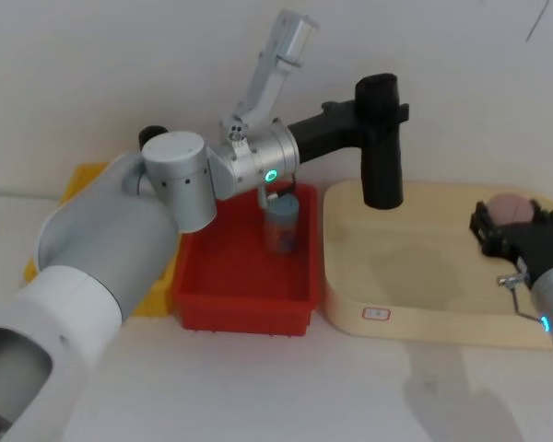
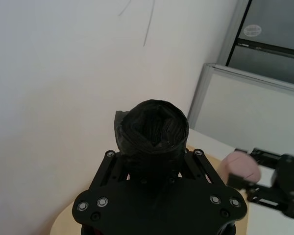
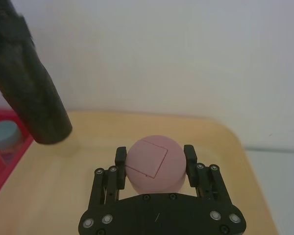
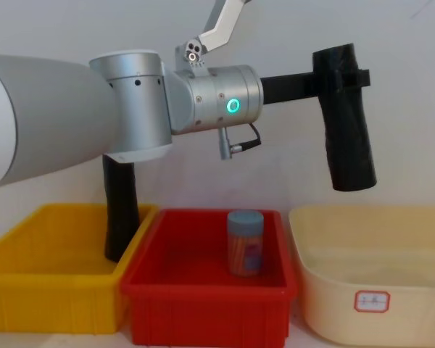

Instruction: Pick up the garbage bag with the one hand and transfer it to the other hand.

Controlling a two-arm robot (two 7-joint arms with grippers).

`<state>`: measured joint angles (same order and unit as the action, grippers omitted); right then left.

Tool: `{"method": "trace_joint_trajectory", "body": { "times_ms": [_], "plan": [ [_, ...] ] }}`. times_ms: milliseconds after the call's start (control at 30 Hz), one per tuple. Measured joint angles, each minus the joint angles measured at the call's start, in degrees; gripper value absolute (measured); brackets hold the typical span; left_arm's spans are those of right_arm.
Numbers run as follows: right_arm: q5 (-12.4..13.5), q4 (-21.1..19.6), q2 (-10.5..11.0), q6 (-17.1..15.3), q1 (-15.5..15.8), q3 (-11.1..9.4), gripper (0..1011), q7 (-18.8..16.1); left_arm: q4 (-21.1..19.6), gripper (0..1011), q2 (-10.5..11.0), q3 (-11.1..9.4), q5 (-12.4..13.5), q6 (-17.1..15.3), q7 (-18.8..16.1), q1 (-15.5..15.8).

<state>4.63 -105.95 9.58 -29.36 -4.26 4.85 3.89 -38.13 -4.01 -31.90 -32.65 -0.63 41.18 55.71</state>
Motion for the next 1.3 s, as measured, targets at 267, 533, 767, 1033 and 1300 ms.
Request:
{"method": "trace_joint_trajectory", "body": {
  "times_ms": [267, 533, 767, 1033, 1300],
  "plan": [
    [0.9, 5.7, -0.6, 0.0, -2.4, -0.2, 823, -1.5, 1.1, 370, -0.3, 1.1, -0.9, 1.0, 0.4, -0.3],
    [1.3, 8.8, -1.0, -0.1, -3.6, -0.3, 1001, -2.3, 2.4, 370, -1.3, 1.4, -1.0, 2.0, 0.7, -0.4],
    [1.0, 7.4, -0.6, 0.2, -2.8, 0.2, 1000, -3.1, 4.7, 370, -2.7, 0.8, -0.1, 2.6, 1.0, 0.4],
    [-0.4, 2.0, 1.3, 0.9, -0.3, 2.0, 1000, -5.2, 7.7, 370, -4.4, 0.0, 1.1, 3.5, 1.3, 1.4],
    [-1.3, -2.1, 3.5, 0.4, 0.7, 4.1, 1000, -8.3, 7.9, 370, -5.0, -0.3, 1.9, 3.6, 1.3, 1.2]
  ]
}}
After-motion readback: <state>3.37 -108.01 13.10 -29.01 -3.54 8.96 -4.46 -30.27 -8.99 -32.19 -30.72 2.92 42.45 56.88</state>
